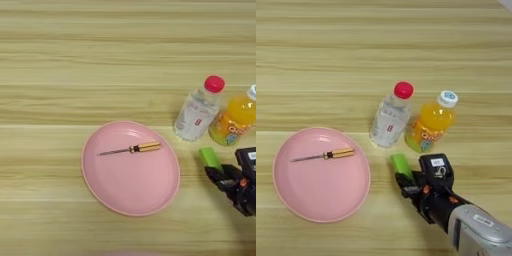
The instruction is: Move the objects on the table
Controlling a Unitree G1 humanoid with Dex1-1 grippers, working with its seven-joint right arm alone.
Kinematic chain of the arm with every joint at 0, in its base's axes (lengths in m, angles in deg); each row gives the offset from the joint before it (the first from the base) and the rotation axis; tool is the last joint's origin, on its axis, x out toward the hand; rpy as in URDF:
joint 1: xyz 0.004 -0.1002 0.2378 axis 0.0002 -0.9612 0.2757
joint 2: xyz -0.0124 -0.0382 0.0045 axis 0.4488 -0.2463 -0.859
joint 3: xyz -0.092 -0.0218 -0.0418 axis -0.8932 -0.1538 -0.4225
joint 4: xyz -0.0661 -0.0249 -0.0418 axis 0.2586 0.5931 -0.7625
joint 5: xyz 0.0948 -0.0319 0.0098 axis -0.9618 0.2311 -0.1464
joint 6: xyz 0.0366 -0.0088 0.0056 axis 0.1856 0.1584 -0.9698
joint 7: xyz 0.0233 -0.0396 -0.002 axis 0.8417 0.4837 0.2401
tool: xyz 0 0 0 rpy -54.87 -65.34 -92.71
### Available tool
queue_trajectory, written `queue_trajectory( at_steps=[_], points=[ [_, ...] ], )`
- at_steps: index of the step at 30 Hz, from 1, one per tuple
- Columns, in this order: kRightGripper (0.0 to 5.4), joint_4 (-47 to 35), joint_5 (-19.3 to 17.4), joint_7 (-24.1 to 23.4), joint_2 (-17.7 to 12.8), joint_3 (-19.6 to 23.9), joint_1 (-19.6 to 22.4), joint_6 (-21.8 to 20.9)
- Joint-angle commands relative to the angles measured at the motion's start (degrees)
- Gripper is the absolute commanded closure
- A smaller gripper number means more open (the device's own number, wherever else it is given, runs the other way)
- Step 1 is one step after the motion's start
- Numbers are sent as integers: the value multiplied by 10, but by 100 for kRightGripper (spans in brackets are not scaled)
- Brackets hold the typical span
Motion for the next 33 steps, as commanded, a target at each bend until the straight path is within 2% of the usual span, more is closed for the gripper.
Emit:
queue_trajectory(
  at_steps=[1, 10, 27, 28, 33],
  points=[
    [401, 10, 28, -15, -20, -8, 11, -46],
    [401, 43, 44, -16, -15, -26, 13, -66],
    [401, 63, 49, -14, -16, -36, 15, -79],
    [365, 62, 49, -14, -16, -36, 16, -79],
    [323, 60, 49, -14, -18, -36, 16, -78]
  ],
)
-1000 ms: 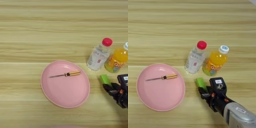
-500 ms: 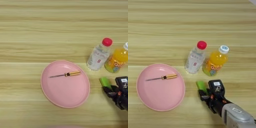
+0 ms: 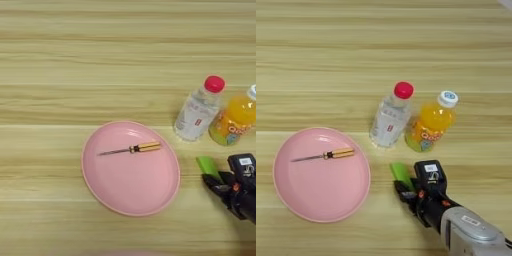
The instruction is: Move the objects on the table
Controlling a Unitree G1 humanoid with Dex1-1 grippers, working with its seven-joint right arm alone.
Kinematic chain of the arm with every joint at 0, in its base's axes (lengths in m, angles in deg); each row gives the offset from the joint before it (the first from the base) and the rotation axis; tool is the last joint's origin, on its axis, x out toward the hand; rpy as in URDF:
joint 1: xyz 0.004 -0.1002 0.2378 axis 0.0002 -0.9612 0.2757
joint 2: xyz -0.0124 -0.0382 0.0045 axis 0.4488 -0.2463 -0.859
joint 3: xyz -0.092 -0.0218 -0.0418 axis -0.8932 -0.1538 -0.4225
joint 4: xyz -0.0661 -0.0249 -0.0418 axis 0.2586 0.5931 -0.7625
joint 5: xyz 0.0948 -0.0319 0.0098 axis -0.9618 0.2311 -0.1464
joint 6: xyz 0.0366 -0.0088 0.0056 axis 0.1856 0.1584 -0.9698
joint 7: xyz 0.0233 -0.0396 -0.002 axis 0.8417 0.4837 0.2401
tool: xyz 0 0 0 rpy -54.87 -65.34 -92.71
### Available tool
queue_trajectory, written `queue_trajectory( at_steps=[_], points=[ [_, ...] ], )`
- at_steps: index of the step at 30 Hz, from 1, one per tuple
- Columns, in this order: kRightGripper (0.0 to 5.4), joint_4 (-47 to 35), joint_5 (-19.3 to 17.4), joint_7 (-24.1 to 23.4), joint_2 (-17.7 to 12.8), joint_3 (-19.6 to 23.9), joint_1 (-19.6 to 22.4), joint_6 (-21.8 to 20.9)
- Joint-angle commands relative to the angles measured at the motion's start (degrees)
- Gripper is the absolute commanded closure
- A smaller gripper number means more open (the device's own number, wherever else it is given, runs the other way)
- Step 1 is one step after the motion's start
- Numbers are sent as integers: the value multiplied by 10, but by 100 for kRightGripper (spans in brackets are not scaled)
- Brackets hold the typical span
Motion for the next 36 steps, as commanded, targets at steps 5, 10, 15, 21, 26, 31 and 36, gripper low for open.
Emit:
queue_trajectory(
  at_steps=[5, 10, 15, 21, 26, 31, 36],
  points=[
    [268, -23, 6, -4, -19, 10, 15, -25],
    [218, -42, 5, -4, -22, 14, 15, -23],
    [170, -65, 5, -2, -27, 18, 13, -22],
    [120, -89, 11, 2, -42, 13, 11, -26],
    [65, -104, 32, 23, -73, -5, 4, -64],
    [3, -113, 63, 46, -99, -30, -1, -132],
    [3, -96, 103, 51, -111, -52, -2, -196]
  ],
)
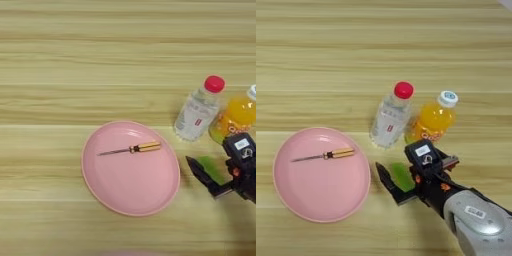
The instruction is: Move the objects on the table
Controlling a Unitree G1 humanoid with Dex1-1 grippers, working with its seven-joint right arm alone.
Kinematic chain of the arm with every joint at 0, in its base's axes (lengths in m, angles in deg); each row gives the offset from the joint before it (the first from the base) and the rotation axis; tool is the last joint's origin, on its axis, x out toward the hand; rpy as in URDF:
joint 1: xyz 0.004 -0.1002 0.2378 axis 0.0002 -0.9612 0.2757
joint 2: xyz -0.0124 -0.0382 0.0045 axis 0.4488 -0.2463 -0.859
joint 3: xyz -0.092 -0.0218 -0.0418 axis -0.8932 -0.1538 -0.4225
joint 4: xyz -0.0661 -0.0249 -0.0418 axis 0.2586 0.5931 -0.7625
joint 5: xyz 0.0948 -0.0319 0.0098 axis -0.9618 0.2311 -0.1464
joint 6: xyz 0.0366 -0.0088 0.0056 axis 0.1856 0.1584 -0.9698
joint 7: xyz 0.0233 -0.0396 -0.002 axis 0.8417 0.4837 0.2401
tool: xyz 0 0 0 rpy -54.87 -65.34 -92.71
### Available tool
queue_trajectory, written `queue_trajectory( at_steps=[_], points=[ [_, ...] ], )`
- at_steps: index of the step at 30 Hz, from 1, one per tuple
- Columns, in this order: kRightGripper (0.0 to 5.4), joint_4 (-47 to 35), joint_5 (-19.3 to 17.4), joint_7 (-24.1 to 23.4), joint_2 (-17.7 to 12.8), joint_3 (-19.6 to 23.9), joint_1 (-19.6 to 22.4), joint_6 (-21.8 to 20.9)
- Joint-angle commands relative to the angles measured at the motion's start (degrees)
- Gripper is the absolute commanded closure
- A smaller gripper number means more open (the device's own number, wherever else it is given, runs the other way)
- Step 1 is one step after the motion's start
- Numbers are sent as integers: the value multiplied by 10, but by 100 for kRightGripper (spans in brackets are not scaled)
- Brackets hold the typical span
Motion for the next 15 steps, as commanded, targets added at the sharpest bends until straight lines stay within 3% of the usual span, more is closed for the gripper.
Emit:
queue_trajectory(
  at_steps=[1, 6, 15],
  points=[
    [3, 1, 31, 2, -23, -7, 9, -70],
    [3, -8, 34, 19, -19, -18, 3, -84],
    [3, -28, 40, 44, -23, -52, 12, -71]
  ],
)
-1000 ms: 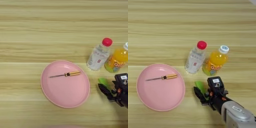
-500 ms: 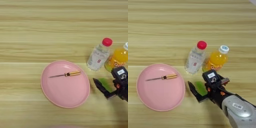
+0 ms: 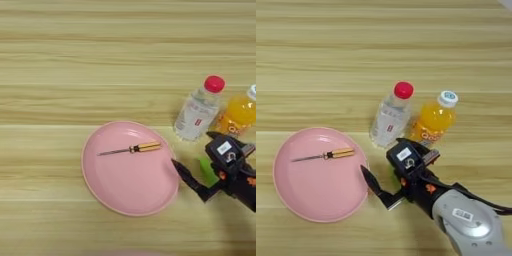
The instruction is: Move the objects on the table
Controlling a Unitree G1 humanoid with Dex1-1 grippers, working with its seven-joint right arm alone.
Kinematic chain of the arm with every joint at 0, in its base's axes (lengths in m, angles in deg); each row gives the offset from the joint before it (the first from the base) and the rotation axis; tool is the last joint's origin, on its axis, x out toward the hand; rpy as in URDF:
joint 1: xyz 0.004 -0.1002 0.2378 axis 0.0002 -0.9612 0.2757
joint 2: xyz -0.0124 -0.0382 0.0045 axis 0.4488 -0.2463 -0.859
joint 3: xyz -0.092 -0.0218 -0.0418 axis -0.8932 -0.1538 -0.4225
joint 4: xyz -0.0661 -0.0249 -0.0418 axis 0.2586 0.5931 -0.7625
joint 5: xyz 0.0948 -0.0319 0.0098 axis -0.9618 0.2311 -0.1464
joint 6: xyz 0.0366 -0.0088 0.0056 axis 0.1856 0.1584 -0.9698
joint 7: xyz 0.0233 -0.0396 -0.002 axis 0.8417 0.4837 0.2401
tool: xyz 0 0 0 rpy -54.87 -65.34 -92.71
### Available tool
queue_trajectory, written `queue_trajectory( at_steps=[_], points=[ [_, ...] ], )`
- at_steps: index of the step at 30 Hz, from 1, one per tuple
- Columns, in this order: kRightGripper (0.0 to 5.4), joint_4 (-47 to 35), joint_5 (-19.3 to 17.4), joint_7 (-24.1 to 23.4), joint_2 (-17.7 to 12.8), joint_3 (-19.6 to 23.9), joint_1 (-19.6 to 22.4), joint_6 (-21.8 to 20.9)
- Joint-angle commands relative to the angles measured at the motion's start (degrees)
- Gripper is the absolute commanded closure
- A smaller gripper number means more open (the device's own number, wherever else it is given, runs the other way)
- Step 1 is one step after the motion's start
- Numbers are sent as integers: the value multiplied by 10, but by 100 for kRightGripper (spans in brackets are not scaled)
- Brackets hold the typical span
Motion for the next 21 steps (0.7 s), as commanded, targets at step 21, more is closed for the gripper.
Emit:
queue_trajectory(
  at_steps=[21],
  points=[
    [3, 35, 46, 34, -21, -121, 117, -33]
  ],
)
